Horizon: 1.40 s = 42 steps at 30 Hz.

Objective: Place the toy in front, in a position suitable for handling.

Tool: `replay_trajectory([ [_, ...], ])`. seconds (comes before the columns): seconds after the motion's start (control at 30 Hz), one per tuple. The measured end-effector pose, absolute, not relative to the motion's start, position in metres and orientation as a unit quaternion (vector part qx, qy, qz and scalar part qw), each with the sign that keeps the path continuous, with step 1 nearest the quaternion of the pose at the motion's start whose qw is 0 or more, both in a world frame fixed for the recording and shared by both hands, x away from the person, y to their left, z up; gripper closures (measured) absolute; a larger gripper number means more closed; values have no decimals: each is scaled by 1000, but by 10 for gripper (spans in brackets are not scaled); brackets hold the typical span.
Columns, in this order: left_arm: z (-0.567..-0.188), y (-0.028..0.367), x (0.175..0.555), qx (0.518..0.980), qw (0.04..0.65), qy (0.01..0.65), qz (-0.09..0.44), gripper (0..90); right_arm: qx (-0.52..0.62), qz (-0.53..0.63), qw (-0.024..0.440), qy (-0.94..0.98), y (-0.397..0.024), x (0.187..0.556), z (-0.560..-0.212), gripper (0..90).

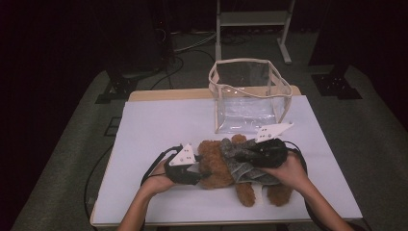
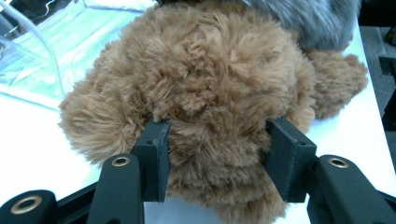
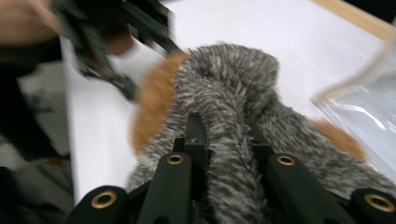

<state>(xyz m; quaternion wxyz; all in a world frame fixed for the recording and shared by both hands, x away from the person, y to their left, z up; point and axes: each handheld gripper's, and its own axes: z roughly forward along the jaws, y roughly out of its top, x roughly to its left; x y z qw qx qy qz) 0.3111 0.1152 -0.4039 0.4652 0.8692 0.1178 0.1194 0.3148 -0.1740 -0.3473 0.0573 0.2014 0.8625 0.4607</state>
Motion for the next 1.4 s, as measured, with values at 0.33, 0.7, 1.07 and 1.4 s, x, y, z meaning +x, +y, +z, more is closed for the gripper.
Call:
replay_trajectory([
  [0.33,-406,105,314,864,476,123,107,461,155,453,54,876,-145,301,-355,767],
  [0.7,-413,113,314,873,460,122,111,502,196,445,81,870,-184,302,-361,766],
  [1.07,-411,108,317,867,468,123,116,571,160,447,87,876,-147,301,-359,767],
  [1.4,-410,111,319,867,465,128,128,503,153,432,93,884,-153,294,-367,766],
])
